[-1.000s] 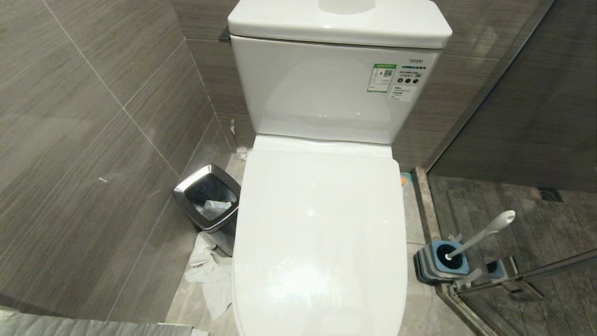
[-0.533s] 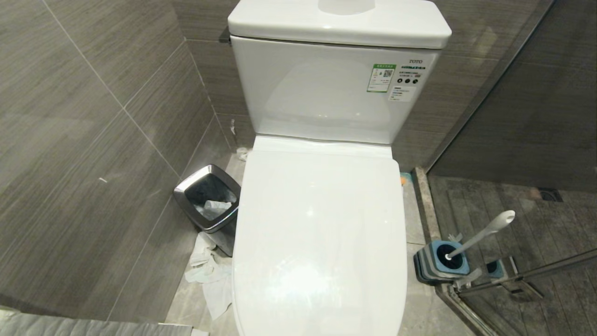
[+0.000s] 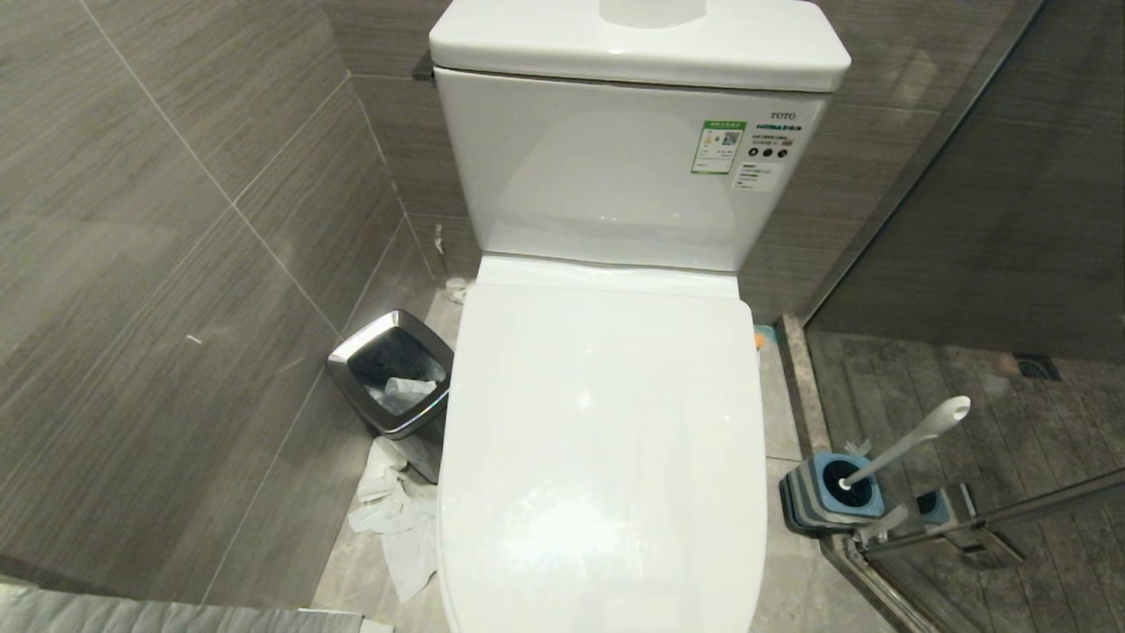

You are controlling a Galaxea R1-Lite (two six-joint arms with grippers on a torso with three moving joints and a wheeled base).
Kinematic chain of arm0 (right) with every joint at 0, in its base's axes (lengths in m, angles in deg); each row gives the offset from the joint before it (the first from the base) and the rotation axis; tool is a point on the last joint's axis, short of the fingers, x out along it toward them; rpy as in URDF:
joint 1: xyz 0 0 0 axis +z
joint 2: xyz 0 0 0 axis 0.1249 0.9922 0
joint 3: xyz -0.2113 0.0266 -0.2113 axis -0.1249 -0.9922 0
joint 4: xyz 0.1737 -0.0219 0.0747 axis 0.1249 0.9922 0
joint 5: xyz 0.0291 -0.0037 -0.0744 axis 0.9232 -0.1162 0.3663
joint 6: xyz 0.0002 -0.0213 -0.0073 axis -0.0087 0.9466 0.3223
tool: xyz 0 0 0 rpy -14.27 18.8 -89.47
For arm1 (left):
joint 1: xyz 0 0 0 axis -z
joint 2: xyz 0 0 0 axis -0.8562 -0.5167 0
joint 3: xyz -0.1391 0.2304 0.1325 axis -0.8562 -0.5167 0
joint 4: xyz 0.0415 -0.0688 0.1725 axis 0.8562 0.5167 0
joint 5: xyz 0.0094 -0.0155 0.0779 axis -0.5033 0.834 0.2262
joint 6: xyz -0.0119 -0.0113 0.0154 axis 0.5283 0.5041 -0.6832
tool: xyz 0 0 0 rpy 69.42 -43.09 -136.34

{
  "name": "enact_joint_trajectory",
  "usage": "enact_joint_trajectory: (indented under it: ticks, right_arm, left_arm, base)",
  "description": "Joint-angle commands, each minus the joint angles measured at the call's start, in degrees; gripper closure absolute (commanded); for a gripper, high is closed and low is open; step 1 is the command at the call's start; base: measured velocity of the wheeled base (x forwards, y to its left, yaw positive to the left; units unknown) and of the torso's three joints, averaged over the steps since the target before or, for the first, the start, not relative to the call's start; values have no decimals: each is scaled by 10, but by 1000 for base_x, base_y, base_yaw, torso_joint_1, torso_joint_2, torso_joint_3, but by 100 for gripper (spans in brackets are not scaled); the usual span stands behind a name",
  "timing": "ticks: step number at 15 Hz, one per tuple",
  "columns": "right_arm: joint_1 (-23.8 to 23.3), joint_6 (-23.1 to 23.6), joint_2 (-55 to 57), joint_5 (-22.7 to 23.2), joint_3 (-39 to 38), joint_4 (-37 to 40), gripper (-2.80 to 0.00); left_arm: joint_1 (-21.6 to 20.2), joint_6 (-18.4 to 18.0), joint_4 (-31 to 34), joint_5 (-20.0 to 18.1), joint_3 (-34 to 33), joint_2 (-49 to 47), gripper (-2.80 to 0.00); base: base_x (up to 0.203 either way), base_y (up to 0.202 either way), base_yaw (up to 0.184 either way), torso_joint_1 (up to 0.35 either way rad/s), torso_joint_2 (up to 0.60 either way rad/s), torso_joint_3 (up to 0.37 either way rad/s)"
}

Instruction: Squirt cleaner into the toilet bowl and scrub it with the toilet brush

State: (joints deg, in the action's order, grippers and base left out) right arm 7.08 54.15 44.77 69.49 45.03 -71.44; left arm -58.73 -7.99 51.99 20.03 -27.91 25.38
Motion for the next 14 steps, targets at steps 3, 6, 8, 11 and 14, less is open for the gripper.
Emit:
enact_joint_trajectory:
  ticks: [3,6,8,11,14]
  right_arm:
    - [0,0,0,0,-15,-1,0]
    - [0,0,0,0,-14,-1,0]
    - [0,0,0,0,-15,-1,0]
    - [0,0,0,0,-14,-1,0]
    - [0,0,0,0,-14,-1,0]
  left_arm:
    - [0,-7,-95,19,-102,7,0]
    - [0,-19,-205,87,-223,7,0]
    - [0,-32,-251,123,-293,7,0]
    - [0,-41,-278,174,-361,7,0]
    - [0,-33,-257,224,-400,7,0]
  base:
    - [0,0,0,0,0,0]
    - [0,0,0,0,0,0]
    - [0,0,0,0,0,0]
    - [0,0,0,0,0,0]
    - [0,0,0,0,0,0]
